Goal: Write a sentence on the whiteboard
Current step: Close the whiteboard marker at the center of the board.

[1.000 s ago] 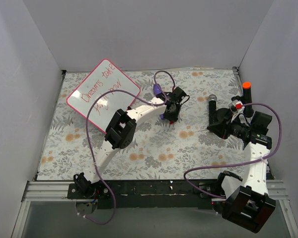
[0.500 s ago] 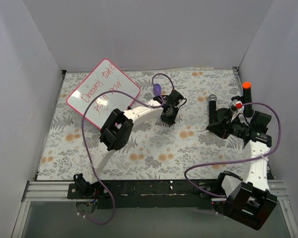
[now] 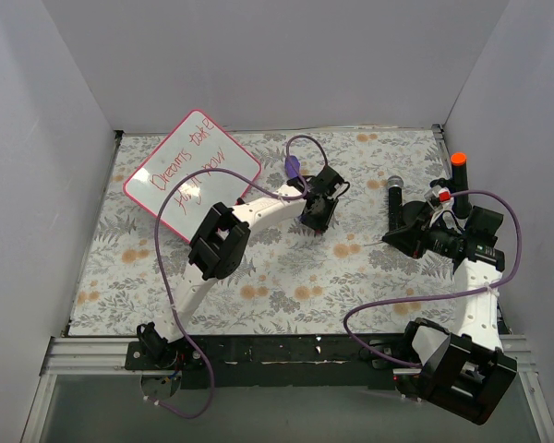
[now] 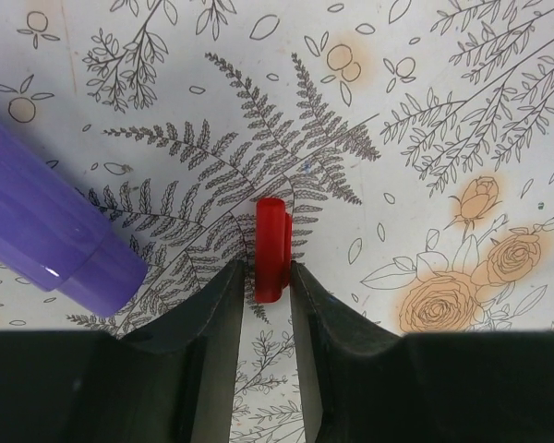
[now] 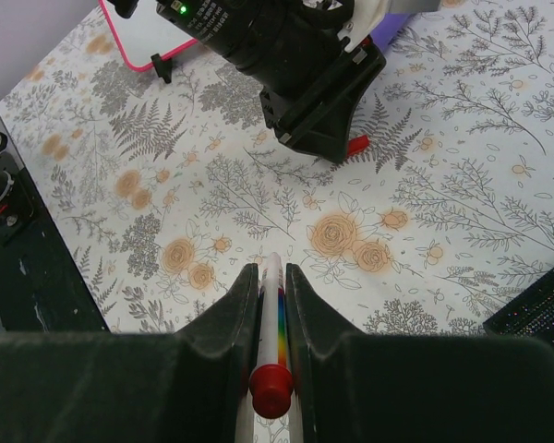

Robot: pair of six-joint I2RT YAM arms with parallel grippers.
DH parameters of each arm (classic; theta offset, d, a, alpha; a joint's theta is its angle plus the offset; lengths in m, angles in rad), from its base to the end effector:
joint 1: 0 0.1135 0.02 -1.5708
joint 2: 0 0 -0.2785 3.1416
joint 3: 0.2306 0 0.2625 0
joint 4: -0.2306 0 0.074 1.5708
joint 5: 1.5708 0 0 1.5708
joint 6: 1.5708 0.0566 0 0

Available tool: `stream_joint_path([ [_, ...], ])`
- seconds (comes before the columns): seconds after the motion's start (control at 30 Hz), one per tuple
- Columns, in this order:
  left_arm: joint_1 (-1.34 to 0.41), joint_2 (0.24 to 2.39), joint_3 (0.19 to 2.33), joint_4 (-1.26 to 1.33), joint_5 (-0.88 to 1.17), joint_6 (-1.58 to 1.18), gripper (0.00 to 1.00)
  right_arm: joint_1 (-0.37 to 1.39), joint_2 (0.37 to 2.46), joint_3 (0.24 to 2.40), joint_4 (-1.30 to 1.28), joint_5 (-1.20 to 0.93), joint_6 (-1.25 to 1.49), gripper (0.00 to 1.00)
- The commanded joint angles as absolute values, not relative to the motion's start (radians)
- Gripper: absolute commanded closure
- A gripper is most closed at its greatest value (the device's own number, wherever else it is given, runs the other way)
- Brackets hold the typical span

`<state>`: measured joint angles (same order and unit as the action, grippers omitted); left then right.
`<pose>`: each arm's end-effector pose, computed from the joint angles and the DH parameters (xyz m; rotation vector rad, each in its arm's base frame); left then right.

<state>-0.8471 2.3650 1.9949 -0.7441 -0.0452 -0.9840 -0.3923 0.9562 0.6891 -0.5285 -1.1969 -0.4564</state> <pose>0.3569 -0.4001 0.1550 -0.2054 2.7819 -0.4755 0.1939 -0.0232 0.2638 -0.5741 1.8330 0.8388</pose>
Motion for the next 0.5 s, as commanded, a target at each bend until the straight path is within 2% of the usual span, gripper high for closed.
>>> stream_joint_path([
  [0.0, -0.838, 2.414, 2.033, -0.804, -0.061, -0.968, 0.74, -0.397, 0.951, 0.701, -0.528, -1.232, -0.476, 0.99],
  [0.23, -0.834, 2.436, 2.049, -0.804, -0.052, -0.954, 0.79, -0.396, 0.956, 0.703, -0.531, -1.238, -0.48, 0.99],
  [0.4, -0.834, 2.41, 2.001, -0.772, -0.023, -0.945, 1.0, -0.396, 0.956, 0.704, -0.538, -1.238, -0.485, 0.99],
  [0.47, -0.834, 2.382, 1.959, -0.738, -0.006, -0.94, 1.0, -0.396, 0.963, 0.71, -0.548, -1.241, -0.492, 0.99],
])
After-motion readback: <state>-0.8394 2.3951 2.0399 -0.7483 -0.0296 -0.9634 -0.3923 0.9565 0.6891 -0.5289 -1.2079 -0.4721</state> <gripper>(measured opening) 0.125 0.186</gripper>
